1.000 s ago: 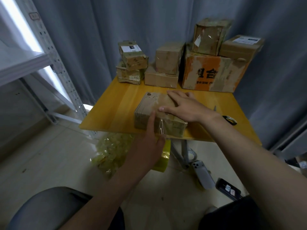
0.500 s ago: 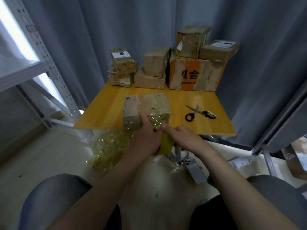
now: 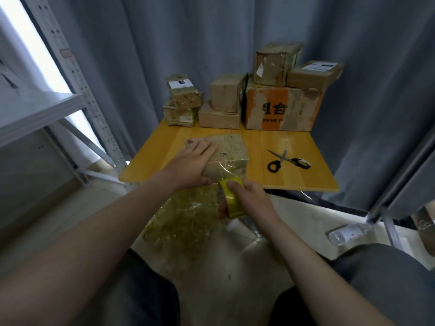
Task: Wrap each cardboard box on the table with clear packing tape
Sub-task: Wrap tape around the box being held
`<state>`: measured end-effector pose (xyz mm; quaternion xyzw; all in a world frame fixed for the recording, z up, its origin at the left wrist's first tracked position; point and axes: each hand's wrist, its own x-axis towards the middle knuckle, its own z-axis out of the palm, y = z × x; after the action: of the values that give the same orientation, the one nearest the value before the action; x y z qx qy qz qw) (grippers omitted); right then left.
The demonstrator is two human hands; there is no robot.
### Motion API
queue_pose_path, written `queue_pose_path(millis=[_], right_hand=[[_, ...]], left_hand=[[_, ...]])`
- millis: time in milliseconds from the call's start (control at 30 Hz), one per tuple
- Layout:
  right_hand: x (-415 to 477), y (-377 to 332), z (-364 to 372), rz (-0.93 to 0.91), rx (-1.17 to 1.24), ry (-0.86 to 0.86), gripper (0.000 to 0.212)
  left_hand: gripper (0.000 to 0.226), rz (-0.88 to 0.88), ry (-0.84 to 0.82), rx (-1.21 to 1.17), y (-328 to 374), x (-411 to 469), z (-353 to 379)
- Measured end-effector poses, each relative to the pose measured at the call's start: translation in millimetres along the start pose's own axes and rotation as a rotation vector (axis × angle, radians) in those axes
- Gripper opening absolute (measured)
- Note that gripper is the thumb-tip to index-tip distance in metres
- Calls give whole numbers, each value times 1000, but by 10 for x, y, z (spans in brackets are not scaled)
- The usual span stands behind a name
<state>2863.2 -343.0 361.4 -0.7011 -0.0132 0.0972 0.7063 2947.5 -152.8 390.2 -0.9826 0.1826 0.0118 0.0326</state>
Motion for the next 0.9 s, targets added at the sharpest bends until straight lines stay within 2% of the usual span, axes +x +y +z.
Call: queue_pose_path(millis=[133, 200, 267, 367, 433, 600, 733, 900], right_hand=[[33, 285, 118, -76, -215, 98, 47], [46, 421, 154, -46, -242, 134, 57], [47, 459, 150, -26, -216, 128, 54], [149, 531, 149, 51, -352, 163, 64], [152, 586, 157, 85, -382, 172, 71], [7, 654, 206, 15, -202, 97, 62], [-106, 716, 247, -17, -149, 148, 44], [-195, 620, 237, -101, -141, 183, 34]], left_hand=[[117, -57, 149, 109, 47, 81, 221], [119, -69, 166, 143, 47, 82, 236], [122, -40, 232, 186, 37, 68, 239], [125, -6, 303, 264, 62, 47, 233], [122, -34, 320, 227, 93, 25, 239], [104, -1, 374, 220, 63, -54, 328], [104, 4, 315, 252, 24, -61, 226], [110, 13, 235, 251, -25, -47, -21]])
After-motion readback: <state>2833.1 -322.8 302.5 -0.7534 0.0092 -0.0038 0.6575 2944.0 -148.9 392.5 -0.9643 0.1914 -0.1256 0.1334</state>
